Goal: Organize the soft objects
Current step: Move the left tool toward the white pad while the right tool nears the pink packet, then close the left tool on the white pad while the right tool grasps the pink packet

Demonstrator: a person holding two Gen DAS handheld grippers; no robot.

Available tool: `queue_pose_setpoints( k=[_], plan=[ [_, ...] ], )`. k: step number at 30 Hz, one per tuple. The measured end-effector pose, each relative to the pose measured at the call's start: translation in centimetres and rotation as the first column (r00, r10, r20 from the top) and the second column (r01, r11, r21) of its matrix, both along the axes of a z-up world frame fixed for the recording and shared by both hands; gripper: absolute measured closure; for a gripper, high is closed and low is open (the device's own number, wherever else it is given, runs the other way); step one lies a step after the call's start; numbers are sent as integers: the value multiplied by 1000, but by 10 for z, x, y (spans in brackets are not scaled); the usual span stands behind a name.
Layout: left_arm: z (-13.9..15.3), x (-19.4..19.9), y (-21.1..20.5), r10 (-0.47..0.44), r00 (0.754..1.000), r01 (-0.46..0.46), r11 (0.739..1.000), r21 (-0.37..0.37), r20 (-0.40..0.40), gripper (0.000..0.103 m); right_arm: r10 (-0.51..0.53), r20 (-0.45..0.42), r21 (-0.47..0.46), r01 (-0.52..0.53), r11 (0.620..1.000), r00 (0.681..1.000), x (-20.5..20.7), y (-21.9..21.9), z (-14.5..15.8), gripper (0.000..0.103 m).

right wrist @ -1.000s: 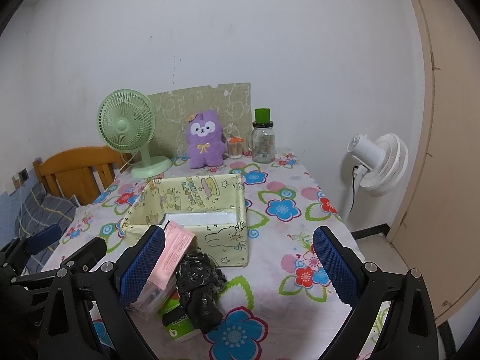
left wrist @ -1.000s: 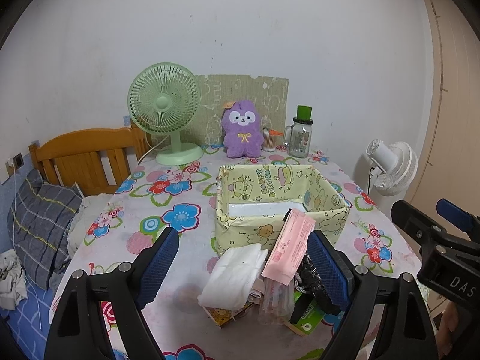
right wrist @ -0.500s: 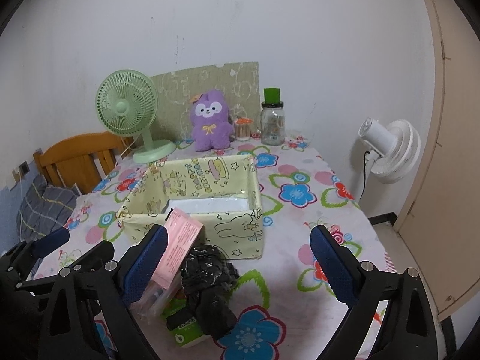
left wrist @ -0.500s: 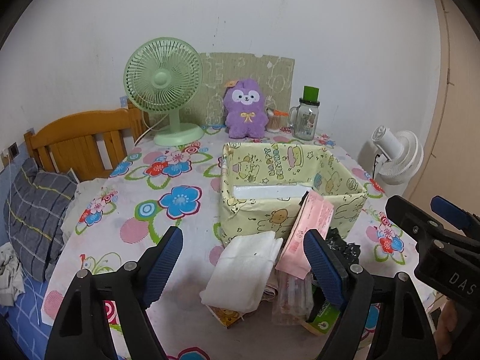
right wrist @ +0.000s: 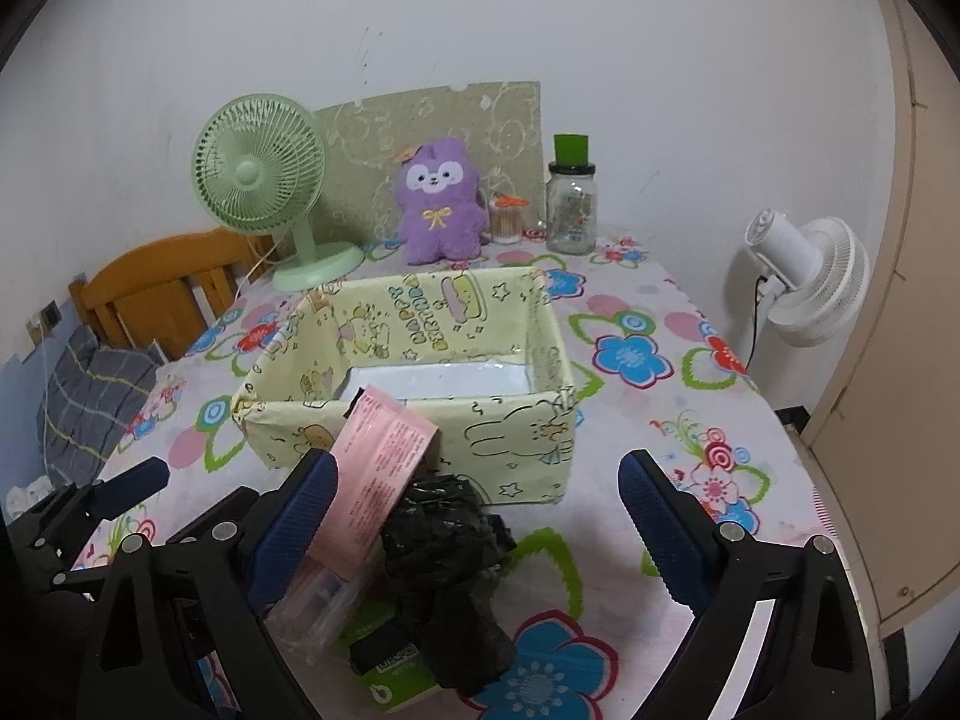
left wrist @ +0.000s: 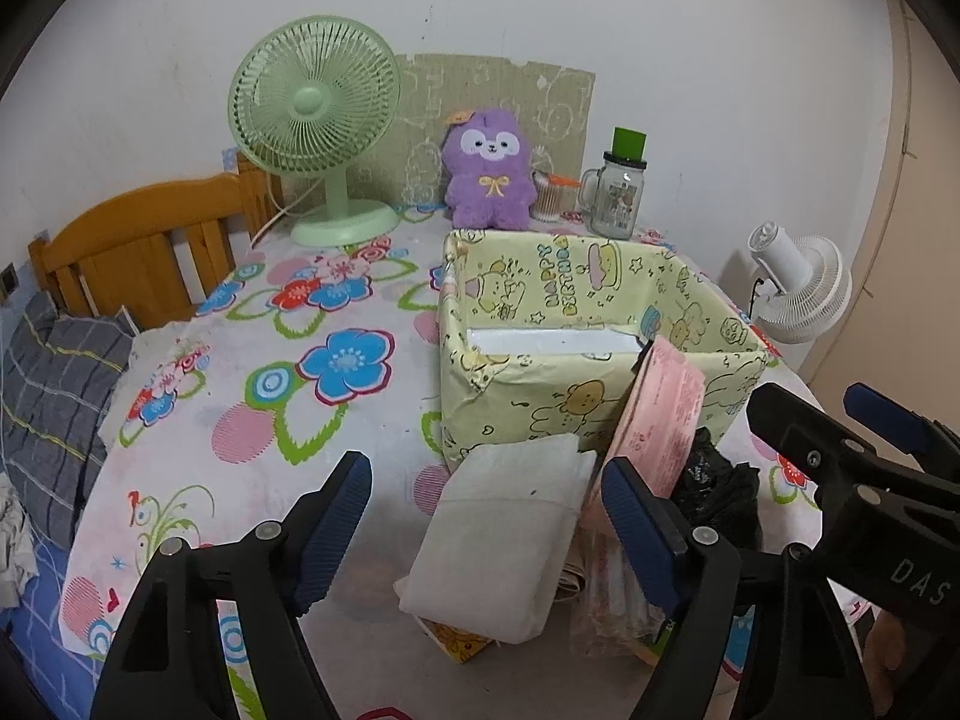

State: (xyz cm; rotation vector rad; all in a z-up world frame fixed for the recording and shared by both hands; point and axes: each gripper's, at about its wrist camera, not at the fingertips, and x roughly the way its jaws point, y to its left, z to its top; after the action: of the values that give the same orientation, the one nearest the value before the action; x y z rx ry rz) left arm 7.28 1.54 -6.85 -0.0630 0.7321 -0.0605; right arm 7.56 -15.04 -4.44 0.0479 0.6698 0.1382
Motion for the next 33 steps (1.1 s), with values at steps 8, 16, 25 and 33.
queue_pose_setpoints(
  k=[8, 16, 25, 33],
  plan=[
    [-12, 9, 5, -19, 999, 18, 1000, -23, -39, 23, 24, -33, -12, -24, 1000, 999, 10, 15, -9, 7],
    [-20, 15, 6, -63, 996, 59, 996, -61, -69, 32, 39, -72, -16, -41, 999, 997, 22, 27, -19, 8],
    [-32, 26, 8, -81, 990, 71, 993, -90, -118, 45, 57, -116, -13, -59, 998, 992, 35, 37, -31, 13],
    [-38, 31, 10, -93, 987, 79, 991, -107, -134, 55, 71, -165, -13, -74, 997, 984, 46, 47, -43, 34]
  ],
)
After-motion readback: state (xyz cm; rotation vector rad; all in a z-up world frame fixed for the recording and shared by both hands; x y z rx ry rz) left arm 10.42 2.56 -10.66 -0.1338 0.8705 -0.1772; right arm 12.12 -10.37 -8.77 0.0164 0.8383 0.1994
